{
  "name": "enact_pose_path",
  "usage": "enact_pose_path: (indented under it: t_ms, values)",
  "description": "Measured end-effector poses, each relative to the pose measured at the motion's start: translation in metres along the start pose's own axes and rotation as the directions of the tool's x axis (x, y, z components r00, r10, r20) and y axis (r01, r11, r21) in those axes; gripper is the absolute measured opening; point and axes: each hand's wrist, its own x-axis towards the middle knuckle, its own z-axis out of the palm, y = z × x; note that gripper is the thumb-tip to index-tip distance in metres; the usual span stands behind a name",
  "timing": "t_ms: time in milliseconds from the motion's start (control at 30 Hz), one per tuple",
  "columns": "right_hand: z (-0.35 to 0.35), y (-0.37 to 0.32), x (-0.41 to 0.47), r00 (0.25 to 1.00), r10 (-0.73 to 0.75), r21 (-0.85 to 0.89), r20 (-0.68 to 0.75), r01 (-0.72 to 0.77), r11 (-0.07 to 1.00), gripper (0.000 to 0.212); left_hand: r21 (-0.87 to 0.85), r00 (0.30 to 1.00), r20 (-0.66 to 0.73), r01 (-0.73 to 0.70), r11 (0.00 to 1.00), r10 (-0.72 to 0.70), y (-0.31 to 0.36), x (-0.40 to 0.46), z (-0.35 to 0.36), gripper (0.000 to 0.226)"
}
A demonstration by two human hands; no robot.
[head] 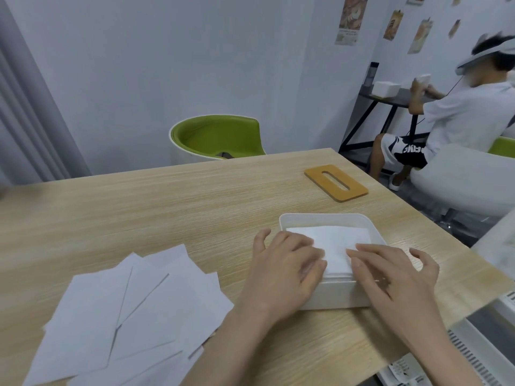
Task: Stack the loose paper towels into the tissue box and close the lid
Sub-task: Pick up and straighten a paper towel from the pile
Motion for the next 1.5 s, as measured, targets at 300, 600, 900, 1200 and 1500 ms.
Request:
enact_pose_path:
  t_ms: [300, 600, 900, 1200, 1500]
  values:
    - [-0.007, -0.046, -0.004, 0.986, -0.137, 0.220, -0.096, 0.155, 0.963, 0.032, -0.143, 0.980, -0.181, 0.062, 0.988, -0.088, -0.019, -0.038, -0.031, 0.032]
    - [0.014, -0.121, -0.020, 0.939, -0.339, 0.347, -0.053, 0.335, 0.876, 0.028, -0.087, 0.916, -0.271, 0.282, 0.956, -0.295, -0.072, -0.119, -0.075, 0.026]
    - [0.059, -0.167, -0.037, 0.911, -0.407, 0.397, 0.069, 0.350, 0.849, 0.021, -0.015, 0.791, -0.381, 0.513, 0.859, -0.479, -0.122, -0.179, -0.110, 0.024]
    - [0.100, -0.203, -0.046, 0.860, -0.444, 0.398, 0.251, 0.327, 0.857, 0.022, 0.092, 0.712, -0.372, 0.667, 0.740, -0.595, -0.154, -0.202, -0.101, 0.059]
    - [0.147, -0.231, -0.049, 0.752, -0.398, 0.170, 0.525, 0.365, 0.915, 0.056, 0.049, 0.707, -0.343, 0.671, 0.740, -0.618, -0.166, -0.205, -0.091, 0.038]
